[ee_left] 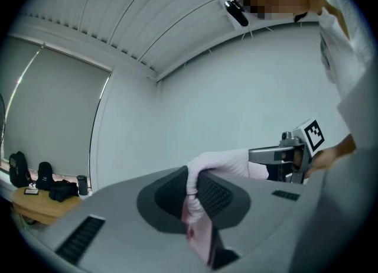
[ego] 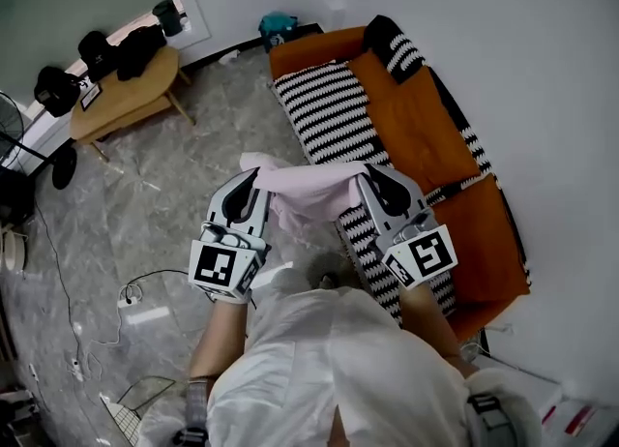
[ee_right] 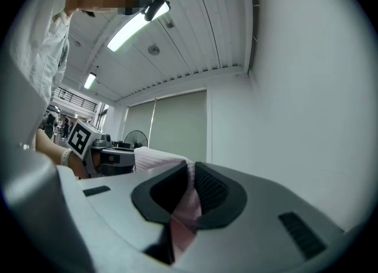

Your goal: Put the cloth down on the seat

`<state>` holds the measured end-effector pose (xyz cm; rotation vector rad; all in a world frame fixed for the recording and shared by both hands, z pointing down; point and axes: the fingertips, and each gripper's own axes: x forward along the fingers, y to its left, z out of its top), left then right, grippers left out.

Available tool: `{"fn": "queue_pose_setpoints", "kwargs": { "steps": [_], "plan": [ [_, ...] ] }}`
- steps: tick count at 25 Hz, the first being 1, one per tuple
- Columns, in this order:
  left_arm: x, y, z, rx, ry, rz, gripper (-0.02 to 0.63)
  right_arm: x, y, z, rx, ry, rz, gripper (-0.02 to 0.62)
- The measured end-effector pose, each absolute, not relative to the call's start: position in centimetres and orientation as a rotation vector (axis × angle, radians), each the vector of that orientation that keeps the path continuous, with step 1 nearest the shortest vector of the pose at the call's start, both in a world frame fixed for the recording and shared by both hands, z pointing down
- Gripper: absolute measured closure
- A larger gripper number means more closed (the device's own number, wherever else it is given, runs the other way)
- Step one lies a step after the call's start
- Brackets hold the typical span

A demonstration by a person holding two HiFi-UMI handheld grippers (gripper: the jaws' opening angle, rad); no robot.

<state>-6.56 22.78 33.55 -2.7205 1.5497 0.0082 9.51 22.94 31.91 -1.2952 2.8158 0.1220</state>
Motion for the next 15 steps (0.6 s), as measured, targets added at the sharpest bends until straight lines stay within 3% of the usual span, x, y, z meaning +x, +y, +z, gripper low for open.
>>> {"fn": "queue_pose_setpoints", "kwargs": {
  "steps": [5,15],
  "plan": [
    [-7.0,18.8,33.5,-2.711,1.537,0.052,0.561,8.6,19.1,32.6,-1.221,2.848,0.101,0.536],
    [-11.2,6.5,32.0,-2.752,1.507,0.096,0.561,0.3,8.7,36.4,-0.876,3.075,-0.054,0.401]
  ]
}}
